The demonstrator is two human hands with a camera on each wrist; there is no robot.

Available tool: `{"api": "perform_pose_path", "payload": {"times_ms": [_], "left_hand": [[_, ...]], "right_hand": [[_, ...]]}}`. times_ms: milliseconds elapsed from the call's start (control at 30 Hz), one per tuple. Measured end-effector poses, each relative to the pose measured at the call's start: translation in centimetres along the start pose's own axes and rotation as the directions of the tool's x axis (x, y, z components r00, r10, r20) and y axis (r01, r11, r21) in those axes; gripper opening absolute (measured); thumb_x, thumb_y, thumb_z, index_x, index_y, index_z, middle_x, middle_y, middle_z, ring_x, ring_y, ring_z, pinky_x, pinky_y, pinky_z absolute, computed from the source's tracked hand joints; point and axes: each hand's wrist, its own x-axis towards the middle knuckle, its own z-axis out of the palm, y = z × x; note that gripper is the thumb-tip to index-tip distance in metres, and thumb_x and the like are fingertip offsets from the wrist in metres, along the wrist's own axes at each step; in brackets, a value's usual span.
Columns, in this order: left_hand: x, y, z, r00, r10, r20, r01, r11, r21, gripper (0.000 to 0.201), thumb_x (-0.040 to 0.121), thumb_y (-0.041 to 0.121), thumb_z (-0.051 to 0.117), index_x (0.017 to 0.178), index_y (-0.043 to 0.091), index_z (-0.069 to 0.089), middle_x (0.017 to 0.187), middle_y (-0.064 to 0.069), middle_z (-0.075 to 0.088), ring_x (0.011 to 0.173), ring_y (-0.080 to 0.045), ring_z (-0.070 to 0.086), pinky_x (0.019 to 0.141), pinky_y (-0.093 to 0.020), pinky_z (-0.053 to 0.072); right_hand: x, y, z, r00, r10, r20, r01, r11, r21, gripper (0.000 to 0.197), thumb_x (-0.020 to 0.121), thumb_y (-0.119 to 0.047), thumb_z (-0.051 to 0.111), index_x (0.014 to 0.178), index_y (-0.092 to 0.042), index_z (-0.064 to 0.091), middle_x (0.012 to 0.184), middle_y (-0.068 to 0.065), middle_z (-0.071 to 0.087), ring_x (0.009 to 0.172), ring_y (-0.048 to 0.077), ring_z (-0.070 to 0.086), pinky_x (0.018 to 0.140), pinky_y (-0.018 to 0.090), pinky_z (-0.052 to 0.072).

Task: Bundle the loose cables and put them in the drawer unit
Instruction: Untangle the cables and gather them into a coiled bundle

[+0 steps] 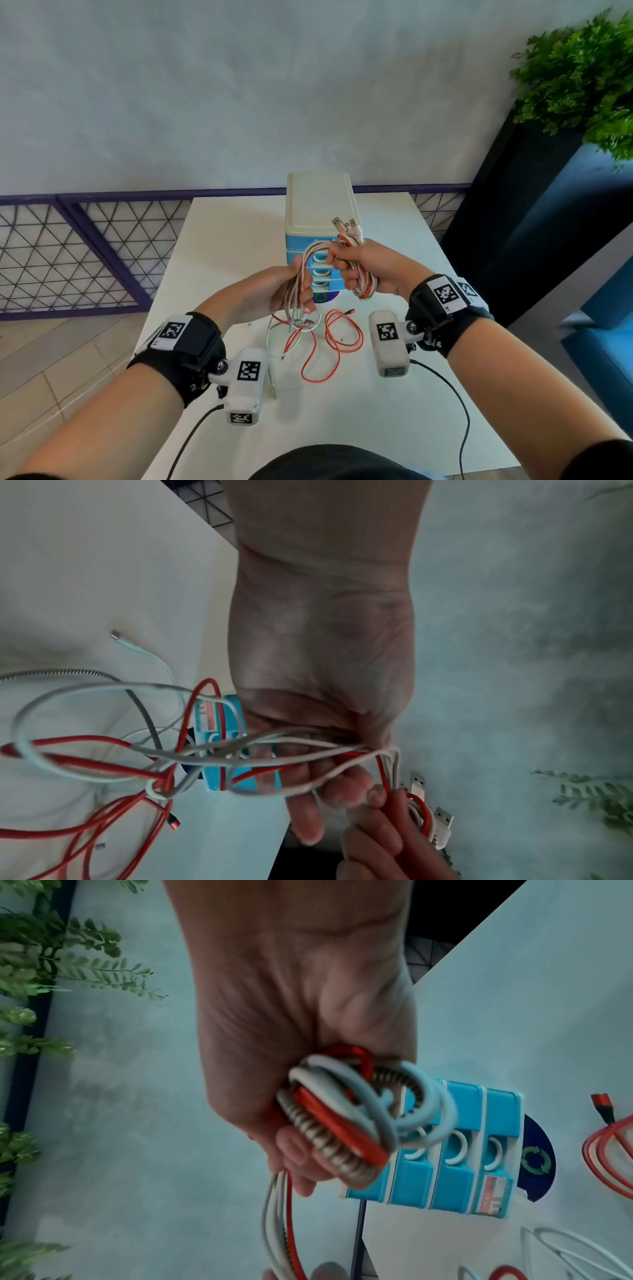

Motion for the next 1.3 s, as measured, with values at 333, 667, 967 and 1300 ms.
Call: {"api": "perform_pose_path", "payload": {"times_ms": [333, 667, 967, 1300], "left_hand": [[1.4, -0.3, 4.7, 0.951, 0.23, -0.208, -0.105, 0.87, 0.482, 0.028, 0.103, 0.028, 0.026, 0.084, 0.014, 0.041, 0.065, 0.003, 0.039, 0.055, -0.011, 0.037, 0.052, -0.018, 0.034], [3.7, 0.7, 7.0, 0.919, 0.128, -0.373, 0.205, 0.652, 0.73, 0.036, 0.101, 0.015, 0.034, 0.124, -0.007, 0.049, 0.116, -0.021, 0.06, 0.086, -0.022, 0.057, 0.063, -0.008, 0.043], [2.4, 2.2, 4.5, 0.996, -0.025, -0.089, 0.084, 0.636, 0.767, 0.04, 0.102, 0.031, 0.029, 0.075, 0.014, 0.053, 0.061, -0.002, 0.058, 0.057, -0.017, 0.055, 0.066, -0.03, 0.045], [2.3, -0.4, 5.7, 0.996, 0.029, -0.089, 0.052, 0.618, 0.785, 0.049, 0.101, 0.042, 0.026, 0.078, 0.011, 0.056, 0.065, 0.002, 0.056, 0.06, -0.009, 0.049, 0.062, -0.02, 0.039]], "right_hand": [[1.1, 0.8, 1.6, 0.994, -0.022, -0.103, 0.023, 1.0, 0.003, 0.057, 0.069, -0.072, 0.058, 0.073, -0.015, 0.048, 0.056, -0.002, 0.035, 0.048, 0.01, 0.04, 0.054, 0.026, 0.045], [0.5, 0.9, 2.4, 0.997, 0.004, -0.076, -0.006, 0.999, -0.033, 0.03, 0.087, -0.039, 0.065, 0.083, -0.01, 0.059, 0.066, 0.005, 0.062, 0.057, 0.014, 0.065, 0.053, 0.024, 0.052], [1.9, 0.4, 0.7, 0.905, -0.176, -0.388, 0.132, 0.981, -0.14, 0.042, 0.089, -0.046, 0.062, 0.067, -0.011, 0.054, 0.065, 0.007, 0.056, 0.053, 0.015, 0.057, 0.06, 0.029, 0.049], [2.0, 0.7, 2.4, 0.916, -0.118, -0.383, 0.294, 0.847, 0.443, 0.039, 0.091, -0.041, 0.06, 0.067, -0.015, 0.045, 0.054, 0.002, 0.058, 0.047, 0.014, 0.059, 0.054, 0.026, 0.053]]}}
